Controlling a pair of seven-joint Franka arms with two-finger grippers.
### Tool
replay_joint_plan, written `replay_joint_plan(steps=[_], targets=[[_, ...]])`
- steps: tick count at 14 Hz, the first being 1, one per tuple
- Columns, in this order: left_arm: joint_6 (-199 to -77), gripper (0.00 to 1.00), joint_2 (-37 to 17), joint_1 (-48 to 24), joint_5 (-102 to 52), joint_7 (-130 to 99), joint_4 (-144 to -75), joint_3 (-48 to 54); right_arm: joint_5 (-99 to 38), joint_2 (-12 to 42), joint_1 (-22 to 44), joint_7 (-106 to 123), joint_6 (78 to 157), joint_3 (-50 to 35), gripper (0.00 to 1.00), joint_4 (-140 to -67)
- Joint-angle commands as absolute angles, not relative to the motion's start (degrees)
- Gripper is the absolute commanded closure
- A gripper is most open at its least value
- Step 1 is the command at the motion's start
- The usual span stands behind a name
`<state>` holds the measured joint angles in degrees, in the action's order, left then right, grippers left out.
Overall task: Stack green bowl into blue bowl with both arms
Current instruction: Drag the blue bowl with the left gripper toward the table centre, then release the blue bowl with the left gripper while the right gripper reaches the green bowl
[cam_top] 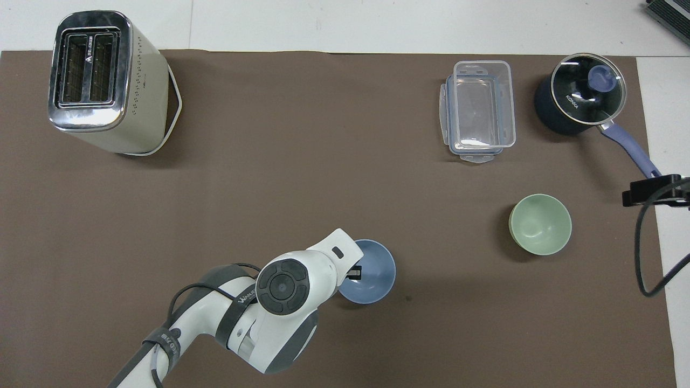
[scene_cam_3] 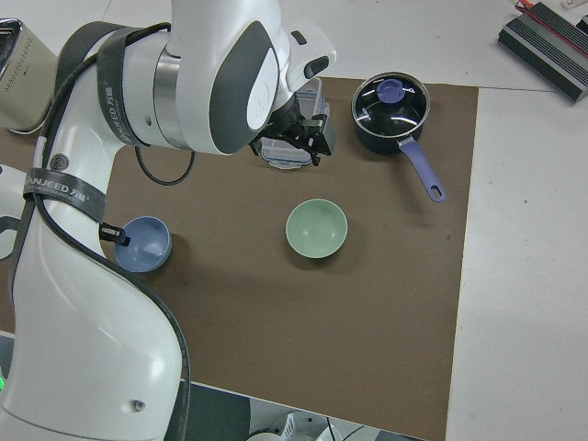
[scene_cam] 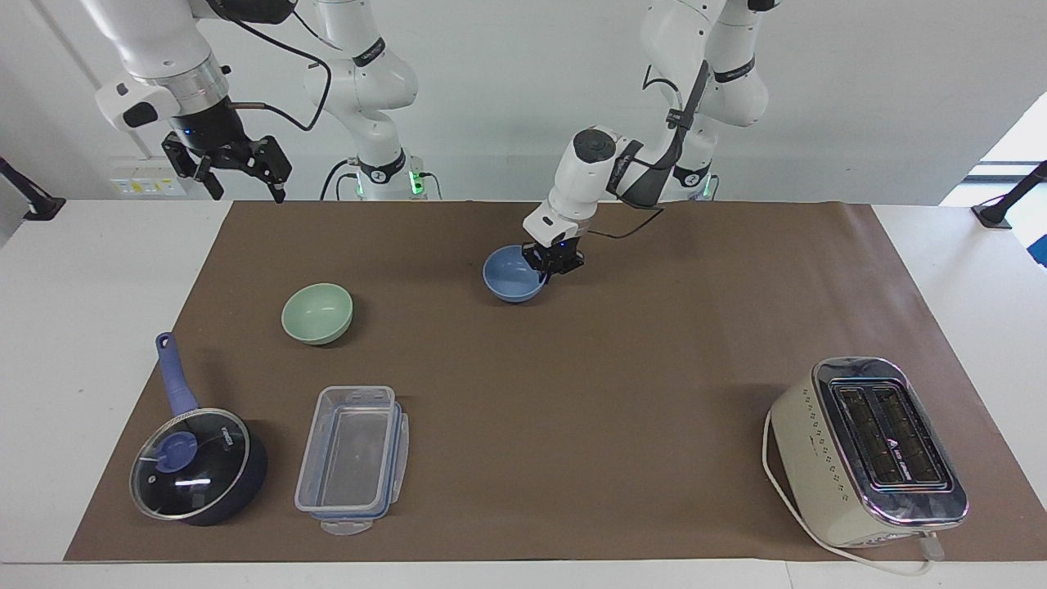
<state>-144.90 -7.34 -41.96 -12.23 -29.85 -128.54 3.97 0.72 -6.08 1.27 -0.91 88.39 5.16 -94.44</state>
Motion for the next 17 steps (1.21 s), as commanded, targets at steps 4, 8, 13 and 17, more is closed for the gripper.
replay_joint_plan(steps=[4,8,13,17], targets=[[-142.0,0.00,-4.7,-40.5,-11.1,-27.7,-127.4,2.5,0.5,-7.7,0.1,0.6,95.3,5.3,0.00,-101.1],[-133.2,0.00,0.6,-32.8,-3.3,-24.5,-127.6,2.6,0.5,-6.7,-0.1,0.6,106.7,5.3,0.00,-109.6],[-128.1,0.00,7.0,-23.0,-0.4,-11.9,-127.4,2.5,-0.4,-0.9,-1.4,2.9,119.8,5.2,0.00,-117.3],[-121.9,0.00,7.9,-15.6,-0.4,-4.4,-120.1,2.5,-0.9,3.2,-3.8,7.7,130.0,5.2,0.00,-123.3]])
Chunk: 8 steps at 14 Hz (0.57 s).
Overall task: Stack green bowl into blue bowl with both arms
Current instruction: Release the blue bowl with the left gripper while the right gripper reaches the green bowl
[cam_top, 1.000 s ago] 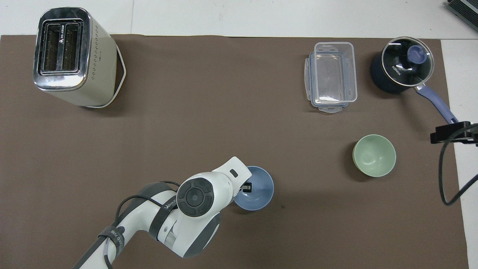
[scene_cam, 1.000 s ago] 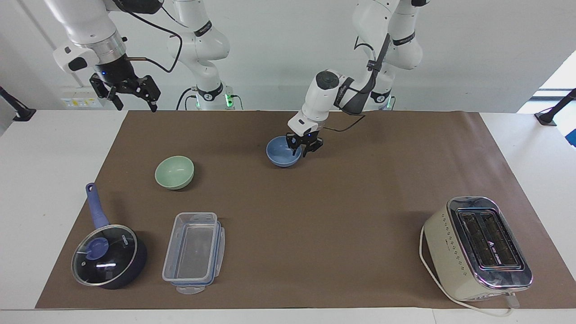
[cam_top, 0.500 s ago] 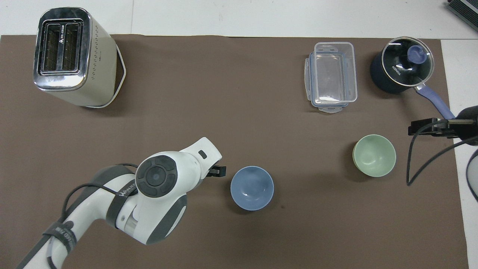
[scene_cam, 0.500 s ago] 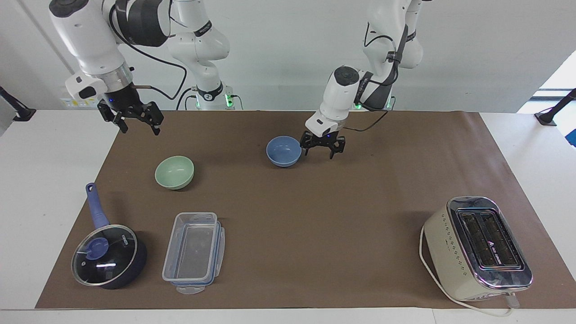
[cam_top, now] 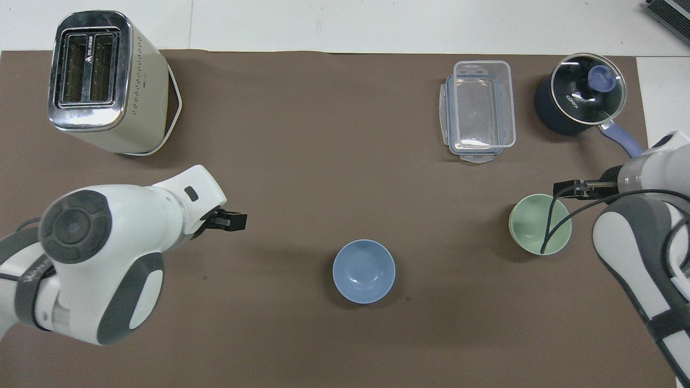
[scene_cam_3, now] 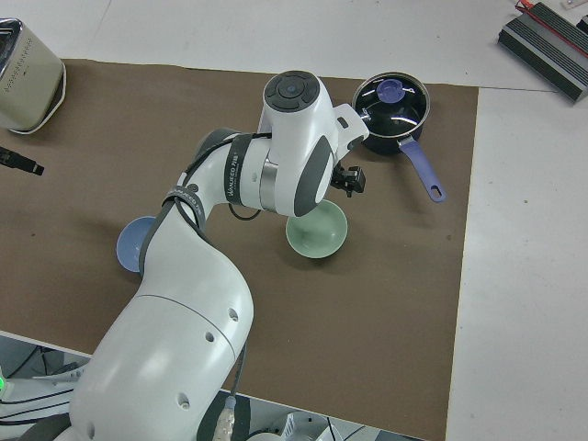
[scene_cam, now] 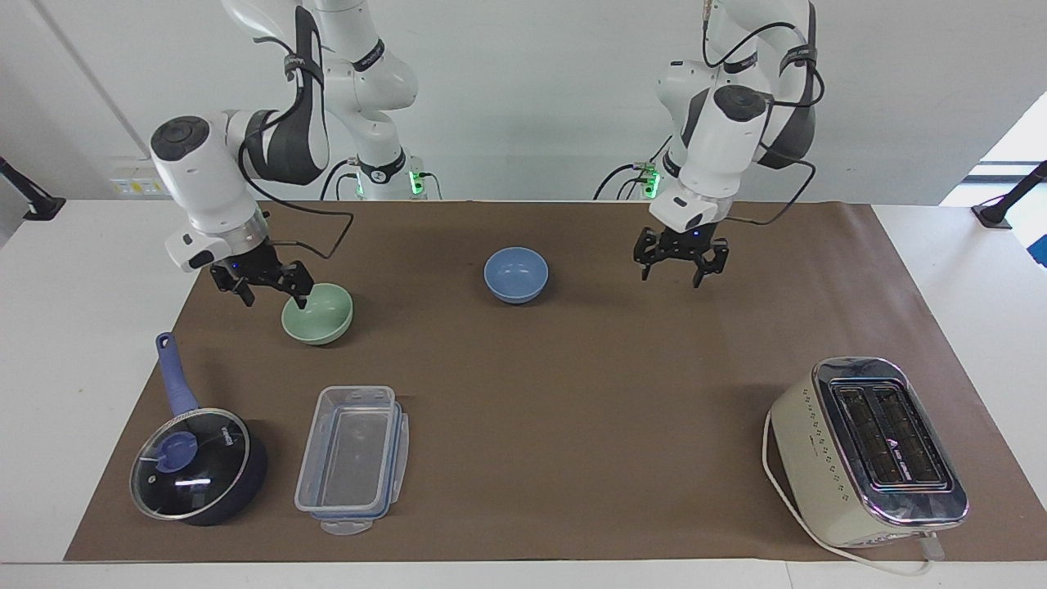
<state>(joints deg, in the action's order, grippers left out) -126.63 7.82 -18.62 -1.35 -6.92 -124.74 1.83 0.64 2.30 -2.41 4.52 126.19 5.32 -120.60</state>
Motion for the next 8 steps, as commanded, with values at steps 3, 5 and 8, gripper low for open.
replay_joint_plan(steps=[3,5,8], targets=[[-114.2,0.00,7.1,-9.6,-0.4,2.0,-111.6,2.5,-3.2,6.1,-4.5,11.3,133.3,5.2,0.00,-125.1],[-110.1,0.00,7.0,-6.7,-0.4,5.5,-107.2,2.5,-3.8,6.4,-5.9,14.2,135.8,5.2,0.00,-127.5],[-100.1,0.00,5.5,-2.7,-0.4,7.9,-96.6,2.4,-3.8,6.0,-5.9,15.5,136.2,5.2,0.00,-128.8]])
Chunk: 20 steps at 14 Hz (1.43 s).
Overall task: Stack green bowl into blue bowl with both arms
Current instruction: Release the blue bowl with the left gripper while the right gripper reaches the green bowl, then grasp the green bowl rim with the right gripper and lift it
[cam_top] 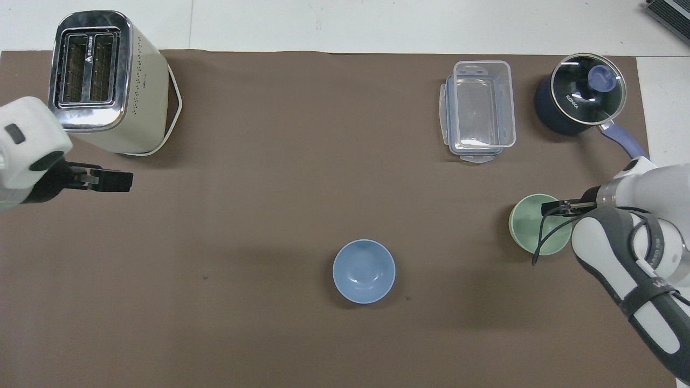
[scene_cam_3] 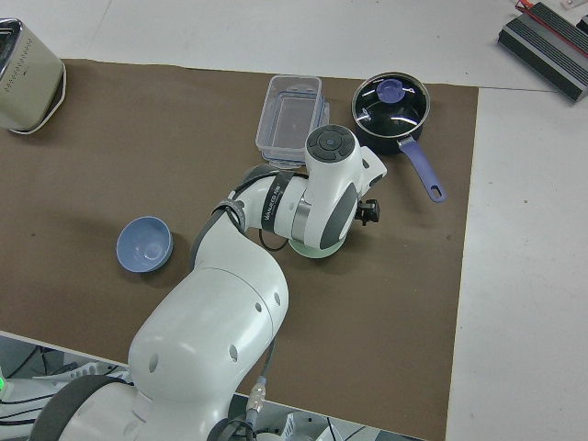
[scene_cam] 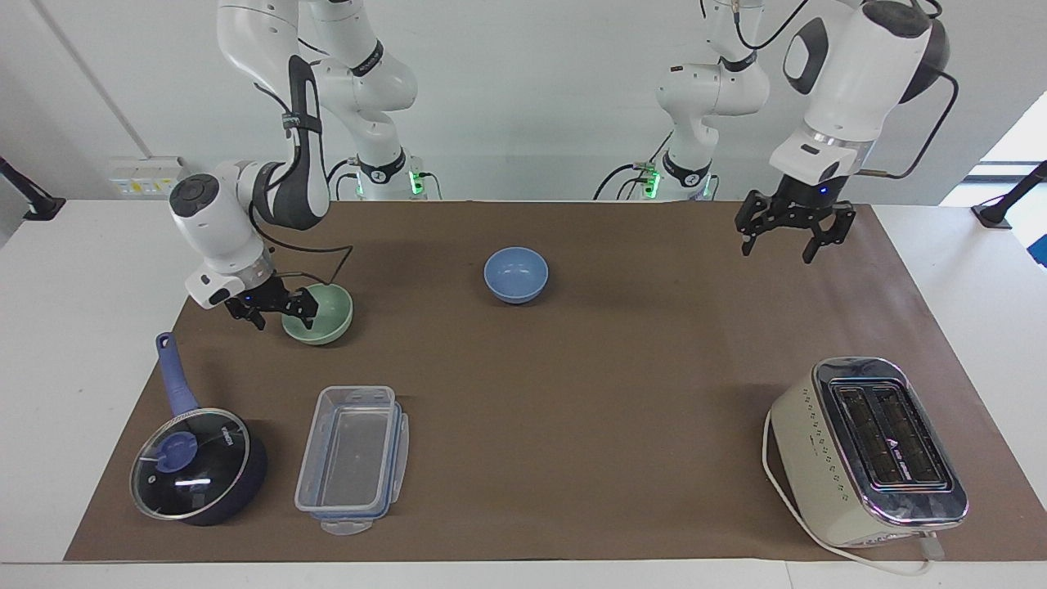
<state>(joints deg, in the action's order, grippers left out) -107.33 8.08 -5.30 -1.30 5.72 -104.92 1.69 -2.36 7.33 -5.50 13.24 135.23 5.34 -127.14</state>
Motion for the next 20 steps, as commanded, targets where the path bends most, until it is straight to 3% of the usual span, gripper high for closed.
replay_joint_plan(steps=[1,2,3,7,13,20], targets=[[-96.9,0.00,4.6,-1.7,-0.3,9.8,-92.9,2.4,-3.8,6.1,-5.8,15.0,136.0,5.2,0.05,-128.8],[-93.8,0.00,3.5,-0.7,-0.1,10.7,-89.4,2.4,-3.8,6.0,-5.8,14.9,135.5,5.2,0.30,-128.8],[-91.3,0.00,2.7,-0.5,-0.1,10.7,-87.0,2.3,-3.8,6.1,-5.8,14.9,135.1,5.2,0.48,-128.6],[-85.0,0.00,-0.3,-0.6,0.5,11.7,-82.0,1.9,-3.8,6.4,-5.7,14.9,134.0,5.2,0.97,-127.6],[-85.5,0.00,-0.1,-1.0,0.8,12.0,-81.8,2.5,-3.9,7.3,-5.8,15.2,133.9,5.1,1.00,-125.5],[-85.3,0.00,0.8,-1.7,0.2,11.3,-82.9,2.9,-12.6,0.9,-4.9,22.0,125.0,4.6,1.00,-119.9]])
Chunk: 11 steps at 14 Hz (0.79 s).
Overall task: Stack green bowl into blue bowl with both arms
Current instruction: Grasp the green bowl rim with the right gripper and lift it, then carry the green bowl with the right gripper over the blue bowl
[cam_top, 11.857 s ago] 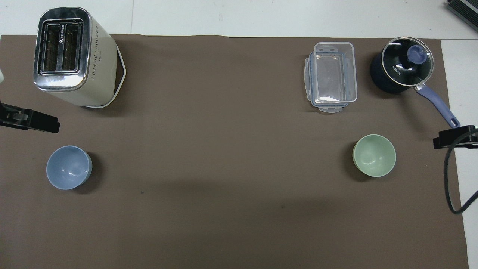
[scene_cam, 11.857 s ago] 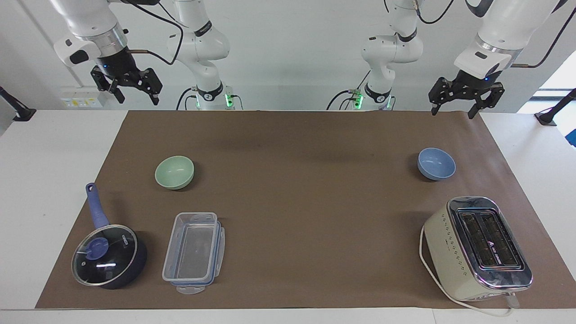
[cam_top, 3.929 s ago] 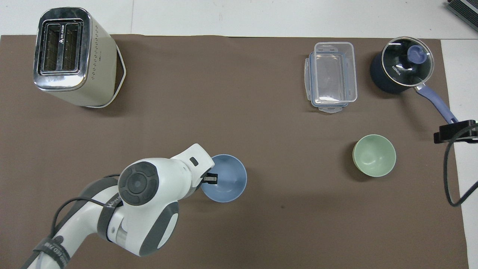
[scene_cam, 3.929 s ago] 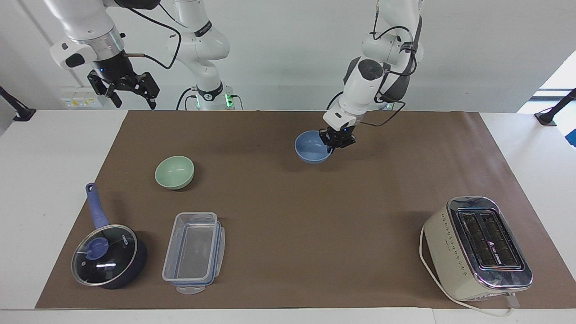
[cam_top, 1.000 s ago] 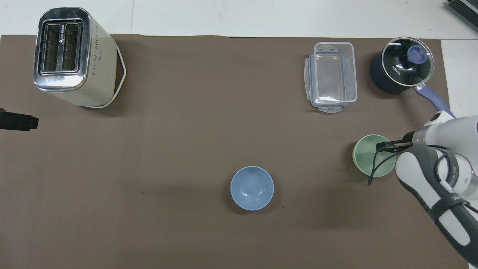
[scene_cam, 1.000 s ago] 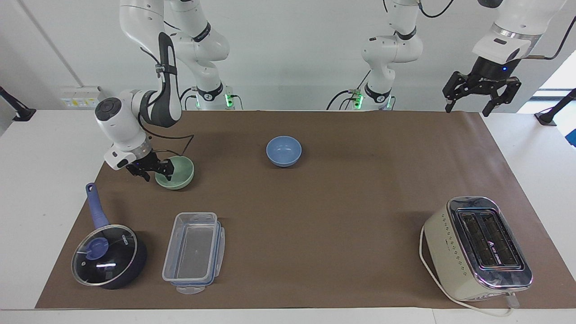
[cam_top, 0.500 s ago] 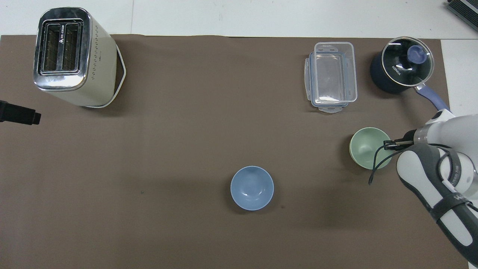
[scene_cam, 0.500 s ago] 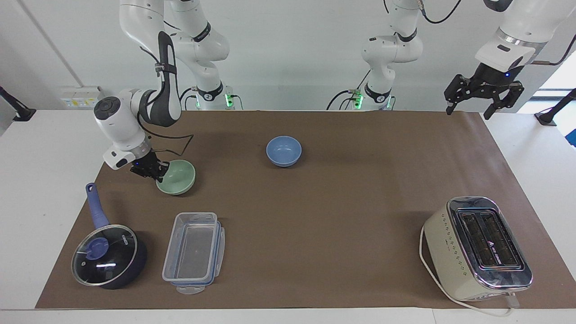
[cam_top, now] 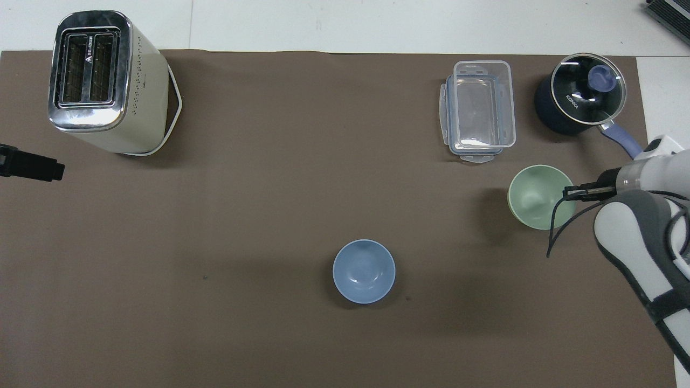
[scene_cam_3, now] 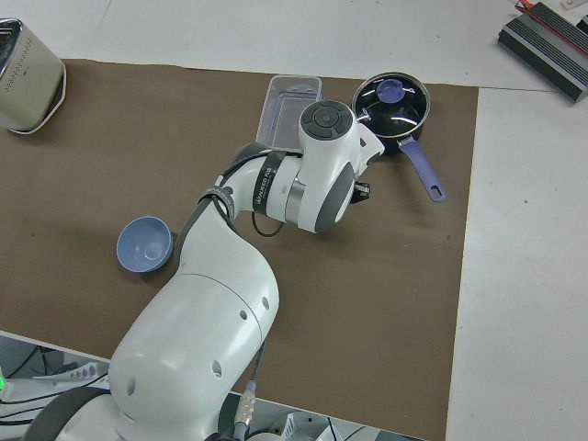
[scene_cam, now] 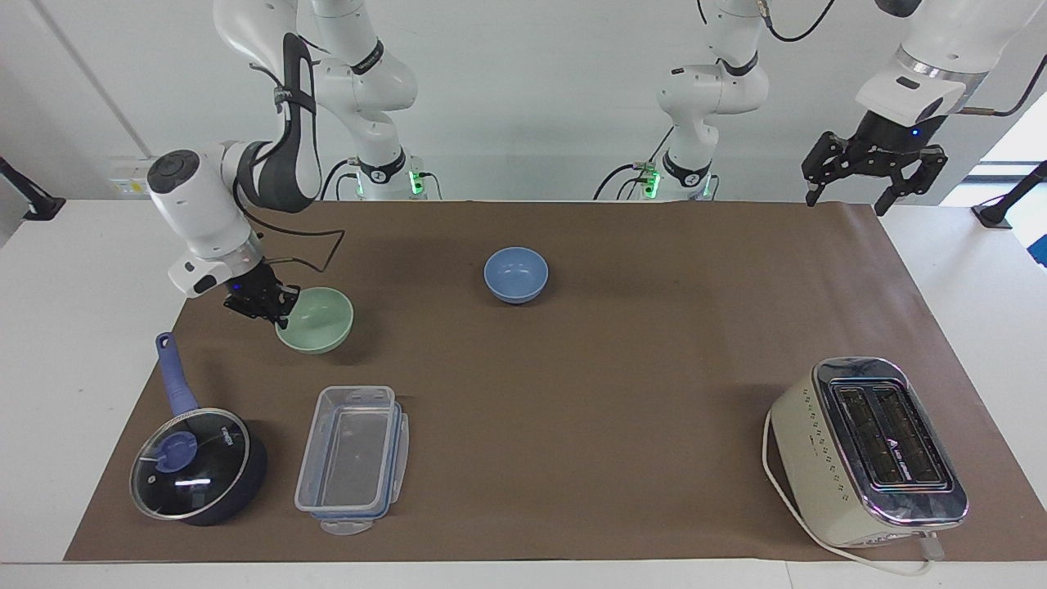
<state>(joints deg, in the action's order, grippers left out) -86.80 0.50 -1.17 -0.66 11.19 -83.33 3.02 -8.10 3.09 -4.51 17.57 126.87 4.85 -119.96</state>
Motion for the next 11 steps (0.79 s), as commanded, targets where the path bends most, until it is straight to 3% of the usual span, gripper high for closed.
replay_joint_plan(steps=[1,11], targets=[[-85.3,0.00,0.8,-1.7,0.2,11.2,-82.9,2.9,-15.1,0.4,-4.8,23.5,124.8,4.4,1.00,-119.9],[-85.0,0.00,0.8,-1.5,0.6,11.2,-82.9,2.7,-16.0,-1.1,7.1,10.1,124.4,2.8,1.00,-120.5]])
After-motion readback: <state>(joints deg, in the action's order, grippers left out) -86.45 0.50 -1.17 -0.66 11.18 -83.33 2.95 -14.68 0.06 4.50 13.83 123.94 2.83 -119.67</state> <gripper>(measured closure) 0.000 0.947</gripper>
